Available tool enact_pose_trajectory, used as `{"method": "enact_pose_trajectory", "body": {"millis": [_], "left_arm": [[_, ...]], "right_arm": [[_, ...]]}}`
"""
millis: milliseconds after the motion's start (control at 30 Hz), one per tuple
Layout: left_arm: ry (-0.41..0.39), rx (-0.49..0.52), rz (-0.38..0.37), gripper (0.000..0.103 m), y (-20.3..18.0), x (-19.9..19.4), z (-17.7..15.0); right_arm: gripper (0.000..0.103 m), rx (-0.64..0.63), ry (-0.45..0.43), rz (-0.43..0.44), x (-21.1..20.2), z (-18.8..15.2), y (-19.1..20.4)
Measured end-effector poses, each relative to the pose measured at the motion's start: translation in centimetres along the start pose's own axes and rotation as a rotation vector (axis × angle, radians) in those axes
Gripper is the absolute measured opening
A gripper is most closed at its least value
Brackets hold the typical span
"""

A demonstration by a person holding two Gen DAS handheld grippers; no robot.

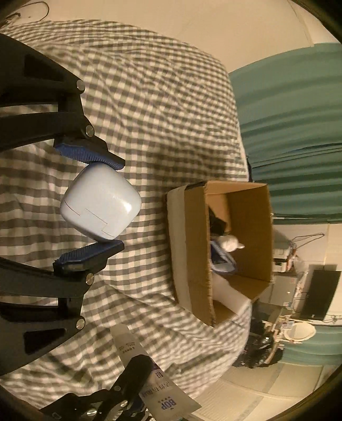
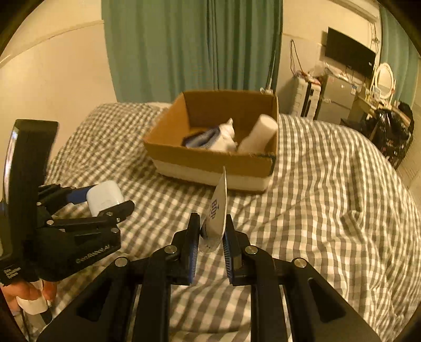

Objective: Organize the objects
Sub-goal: 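Lower the earbuds case into the box with the left tool while the right tool releases the tube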

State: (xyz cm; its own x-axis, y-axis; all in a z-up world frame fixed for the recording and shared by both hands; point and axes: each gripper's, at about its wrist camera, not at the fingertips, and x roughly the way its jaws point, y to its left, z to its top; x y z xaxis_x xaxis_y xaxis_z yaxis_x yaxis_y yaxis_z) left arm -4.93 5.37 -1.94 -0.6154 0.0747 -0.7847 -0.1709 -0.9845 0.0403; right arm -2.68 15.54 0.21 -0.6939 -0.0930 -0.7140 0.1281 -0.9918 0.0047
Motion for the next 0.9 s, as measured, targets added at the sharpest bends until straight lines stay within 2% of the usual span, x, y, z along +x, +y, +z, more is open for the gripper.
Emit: {"method": "enact_pose_trajectory", "body": {"millis": [300, 433, 567, 700, 900], "left_arm": [[-0.114, -0.012, -0.021, 0.056, 2.0, -5.4, 3.0], [-0.155, -0.010, -0.020, 0.056, 2.4, -6.5, 5.2], [-0.196, 0.000, -0.017, 0.056, 2.4, -6.9, 8.7], [-0.239, -0.004, -0.046, 0.056, 2.6, -6.5, 12.5], [-0.262, 0.013, -0.084, 0.056, 2.1, -2.3, 16.9]], "right_arm": [[0.016, -0.041, -0.091, 0.021, -4.5, 2.3, 1.7], [0.016, -0.051, -0.119, 0.040, -5.5, 4.3, 1.6], [0.016, -0.050, -0.166, 0.032, -5.7, 7.8, 0.4], [0.016, -0.037, -0.190, 0.031, -4.6, 11.6, -1.0], [0.016, -0.036, -0.178, 0.005, -0.9, 15.6, -2.8]]}}
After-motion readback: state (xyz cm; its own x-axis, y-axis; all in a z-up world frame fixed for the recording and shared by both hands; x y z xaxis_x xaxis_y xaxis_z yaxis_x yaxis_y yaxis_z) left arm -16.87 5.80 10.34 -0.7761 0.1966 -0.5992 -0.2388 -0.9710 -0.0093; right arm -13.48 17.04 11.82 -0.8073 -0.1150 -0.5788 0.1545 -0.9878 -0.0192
